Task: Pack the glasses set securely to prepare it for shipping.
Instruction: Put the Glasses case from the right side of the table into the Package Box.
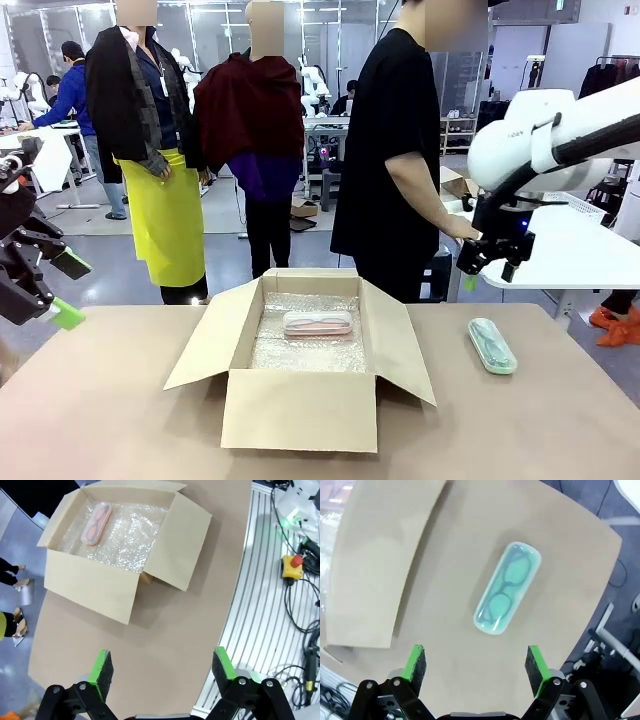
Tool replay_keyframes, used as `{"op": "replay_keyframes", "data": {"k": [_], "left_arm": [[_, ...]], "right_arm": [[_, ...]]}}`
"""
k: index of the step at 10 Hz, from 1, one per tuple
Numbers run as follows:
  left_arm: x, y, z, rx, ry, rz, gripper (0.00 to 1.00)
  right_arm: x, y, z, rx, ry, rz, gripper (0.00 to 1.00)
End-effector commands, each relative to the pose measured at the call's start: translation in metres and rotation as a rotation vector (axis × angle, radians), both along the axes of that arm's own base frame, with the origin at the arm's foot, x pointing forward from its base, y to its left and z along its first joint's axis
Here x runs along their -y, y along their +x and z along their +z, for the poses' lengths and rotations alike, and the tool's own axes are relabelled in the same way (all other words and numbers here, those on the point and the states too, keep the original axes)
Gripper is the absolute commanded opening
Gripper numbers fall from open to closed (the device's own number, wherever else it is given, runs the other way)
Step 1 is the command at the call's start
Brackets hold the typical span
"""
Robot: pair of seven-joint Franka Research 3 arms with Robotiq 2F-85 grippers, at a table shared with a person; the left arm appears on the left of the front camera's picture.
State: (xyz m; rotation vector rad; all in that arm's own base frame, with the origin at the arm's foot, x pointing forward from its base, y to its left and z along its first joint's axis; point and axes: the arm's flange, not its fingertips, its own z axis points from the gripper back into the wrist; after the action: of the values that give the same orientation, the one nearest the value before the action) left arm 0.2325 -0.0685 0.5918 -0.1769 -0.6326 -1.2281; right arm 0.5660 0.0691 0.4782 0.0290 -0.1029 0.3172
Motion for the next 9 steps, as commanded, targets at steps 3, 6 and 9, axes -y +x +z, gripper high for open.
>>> {"op": "replay_keyframes", "data": {"k": [3,6,9], "left_arm": [[-0.001,-0.001,0.001,0.004,-0.002,-0.017,1.00],[-0.001,-0.001,0.001,0.004,-0.002,-0.017,1.00],[-0.001,-0.001,0.001,0.004,-0.002,-0.017,1.00]], "right_arm": [[0.015,-0.033,-0.001,0.059,0.020,-0.157,1.00],[0.018,-0.036,-0.001,0.088,0.027,-0.177,1.00],[0.020,-0.029,0.003,0.043,0.012,-0.131,1.00]]}}
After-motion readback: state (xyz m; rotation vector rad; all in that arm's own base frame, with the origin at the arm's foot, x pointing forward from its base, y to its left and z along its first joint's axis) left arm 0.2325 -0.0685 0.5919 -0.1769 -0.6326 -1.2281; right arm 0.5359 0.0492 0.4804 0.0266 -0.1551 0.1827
